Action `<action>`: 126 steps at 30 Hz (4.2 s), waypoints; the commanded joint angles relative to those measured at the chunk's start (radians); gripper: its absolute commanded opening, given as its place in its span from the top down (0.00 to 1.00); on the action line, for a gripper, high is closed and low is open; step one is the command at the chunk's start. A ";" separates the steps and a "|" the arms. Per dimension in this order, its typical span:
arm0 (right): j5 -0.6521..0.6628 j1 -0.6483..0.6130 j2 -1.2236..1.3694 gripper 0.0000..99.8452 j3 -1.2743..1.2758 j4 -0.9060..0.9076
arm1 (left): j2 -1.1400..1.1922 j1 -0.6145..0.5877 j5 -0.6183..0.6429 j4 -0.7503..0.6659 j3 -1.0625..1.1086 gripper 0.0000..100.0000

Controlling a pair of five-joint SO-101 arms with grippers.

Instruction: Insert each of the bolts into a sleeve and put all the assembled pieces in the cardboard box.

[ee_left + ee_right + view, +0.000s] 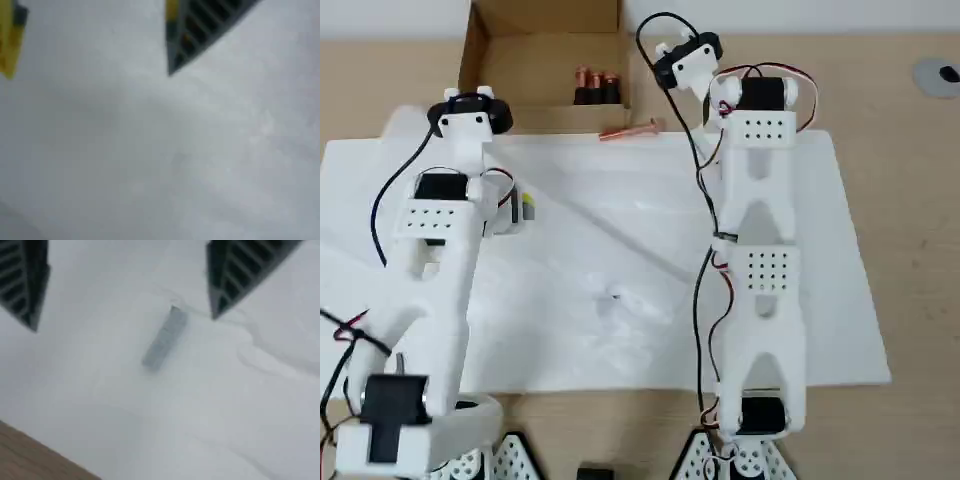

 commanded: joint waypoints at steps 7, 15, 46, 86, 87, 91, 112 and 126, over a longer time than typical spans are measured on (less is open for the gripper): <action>0.003 -0.013 -0.180 0.74 0.001 0.014 | 0.349 0.009 0.005 -0.146 -0.086 0.79; 0.000 -0.012 -0.220 0.74 0.002 0.014 | 0.533 0.005 0.005 0.104 -0.368 0.90; -0.037 0.028 -0.219 0.74 0.004 0.014 | 0.321 -0.233 0.189 0.066 -0.675 0.83; -0.037 0.025 -0.220 0.74 0.094 0.012 | 0.791 -0.394 0.443 0.548 -1.752 0.99; -0.037 0.025 -0.220 0.74 0.094 0.012 | 0.792 -0.396 0.422 0.545 -1.731 0.99; -0.037 0.025 -0.219 0.74 0.094 0.012 | 0.848 -0.345 0.417 0.543 -1.574 0.98; -0.037 0.022 -0.223 0.74 0.101 0.012 | 1.204 -0.411 0.638 0.588 -1.582 0.84; -0.071 0.002 -0.223 0.74 0.102 0.014 | 1.293 -0.496 0.684 0.597 -1.617 1.00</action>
